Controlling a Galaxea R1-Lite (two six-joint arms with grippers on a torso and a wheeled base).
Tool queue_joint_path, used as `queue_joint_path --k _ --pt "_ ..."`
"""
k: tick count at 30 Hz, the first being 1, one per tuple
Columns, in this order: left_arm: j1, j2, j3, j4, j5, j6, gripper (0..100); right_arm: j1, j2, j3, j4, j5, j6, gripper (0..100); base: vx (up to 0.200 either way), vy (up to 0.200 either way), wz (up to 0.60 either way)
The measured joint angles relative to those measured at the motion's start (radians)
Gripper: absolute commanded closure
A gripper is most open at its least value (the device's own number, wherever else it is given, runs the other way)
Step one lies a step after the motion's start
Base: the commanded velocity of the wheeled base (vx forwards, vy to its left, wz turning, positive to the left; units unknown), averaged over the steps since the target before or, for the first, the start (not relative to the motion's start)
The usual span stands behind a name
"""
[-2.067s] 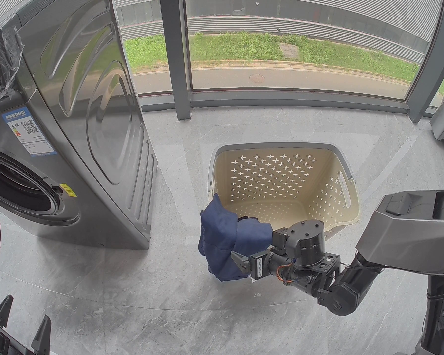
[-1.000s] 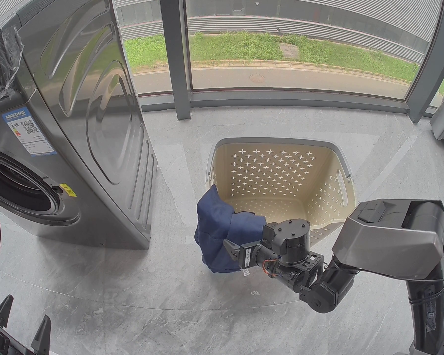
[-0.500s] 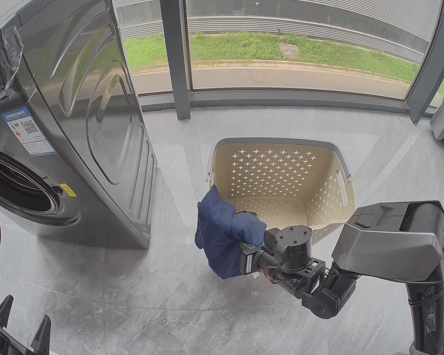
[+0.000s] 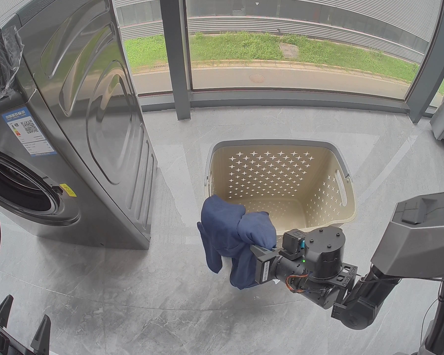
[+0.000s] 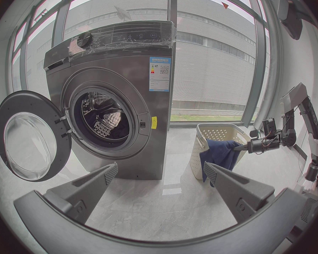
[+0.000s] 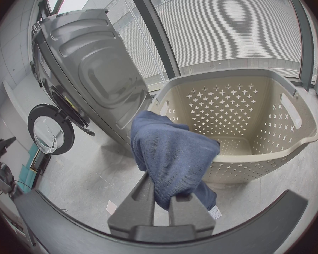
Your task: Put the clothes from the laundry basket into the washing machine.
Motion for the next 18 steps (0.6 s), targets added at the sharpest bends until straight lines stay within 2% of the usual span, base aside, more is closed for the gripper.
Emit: queue_joint_path --k 9,18 --pt "0.001 0.0 0.0 0.0 0.0 0.0 0 -0.005 -0.051 0.015 -0.063 0.001 -0.001 100 0.0 0.0 0.0" --pt "0.0 0.0 0.0 0.0 0.002 -0.001 0 0.007 -0.18 0.057 -0.098 0.005 -0.034 100 0.0 0.0 0.0"
